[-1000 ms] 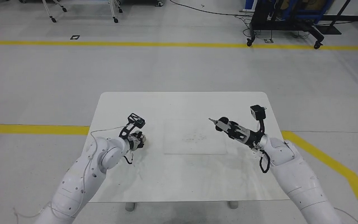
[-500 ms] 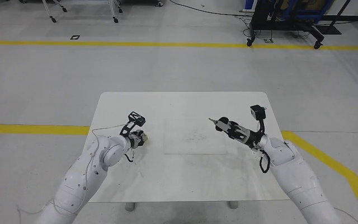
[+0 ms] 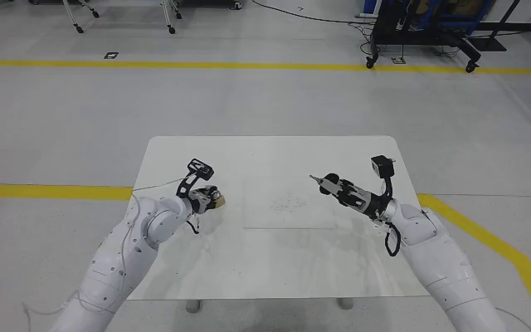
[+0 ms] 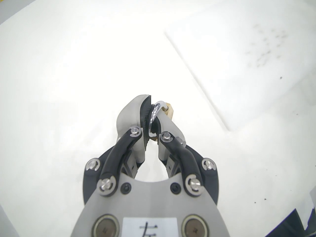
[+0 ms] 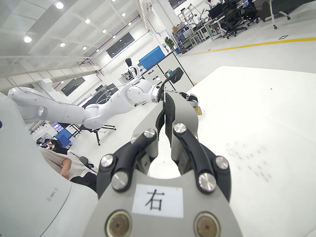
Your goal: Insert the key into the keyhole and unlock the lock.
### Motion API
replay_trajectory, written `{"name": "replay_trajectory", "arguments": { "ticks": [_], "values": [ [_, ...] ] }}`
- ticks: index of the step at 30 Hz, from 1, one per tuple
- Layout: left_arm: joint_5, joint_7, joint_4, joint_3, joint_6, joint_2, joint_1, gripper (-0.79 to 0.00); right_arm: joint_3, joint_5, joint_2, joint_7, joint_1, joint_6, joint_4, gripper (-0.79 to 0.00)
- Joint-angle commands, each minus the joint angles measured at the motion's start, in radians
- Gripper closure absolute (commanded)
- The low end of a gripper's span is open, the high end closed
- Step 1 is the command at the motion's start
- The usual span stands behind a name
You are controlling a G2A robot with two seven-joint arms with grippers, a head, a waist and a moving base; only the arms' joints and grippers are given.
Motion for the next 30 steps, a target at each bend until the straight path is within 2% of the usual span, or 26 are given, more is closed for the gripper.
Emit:
{"name": "replay_trajectory", "arguments": {
  "ticks": [1,11,14,16,17,20,24,28,29,30],
  "values": [
    [-0.057,0.016,0.002,-0.009,-0.035,-0.001,0.0,0.0,0.0,0.0,0.0,0.0,0.0,0.0,0.0,0.0],
    [-0.057,0.016,0.002,-0.009,-0.035,-0.001,0.0,0.0,0.0,0.0,0.0,0.0,0.0,0.0,0.0,0.0],
    [-0.221,-0.031,0.028,-0.019,-0.06,-0.009,-0.01,0.0,0.0,0.0,0.0,0.0,0.0,0.0,0.0,0.0],
    [-0.471,-0.174,0.107,-0.023,-0.157,-0.017,-0.066,0.0,0.0,0.0,0.0,0.0,0.0,0.0,0.0,0.0],
    [-0.567,-0.241,0.166,-0.024,-0.171,-0.022,-0.111,0.0,0.0,0.0,0.0,0.0,0.0,0.0,0.0,0.0],
    [-0.851,-0.428,0.334,0.014,-0.165,-0.051,-0.243,0.0,-0.007,-0.026,-0.004,-0.03,-0.012,0.031,-0.028,0.0],
    [-1.178,-0.67,0.534,0.09,-0.139,-0.108,-0.389,0.0,-0.031,-0.069,-0.013,-0.08,-0.013,0.08,-0.039,0.0],
    [-1.31,-0.76,0.667,0.16,-0.128,-0.161,-0.478,0.0,-0.047,-0.084,-0.02,-0.116,-0.016,0.093,-0.042,0.0],
    [-1.336,-0.745,0.707,0.163,-0.134,-0.17,-0.495,0.0,-0.046,-0.078,-0.021,-0.123,-0.02,0.095,-0.045,0.0],
    [-1.336,-0.745,0.707,0.163,-0.134,-0.17,-0.495,0.0,-0.044,-0.077,-0.02,-0.123,-0.023,0.096,-0.048,0.0]
  ]
}}
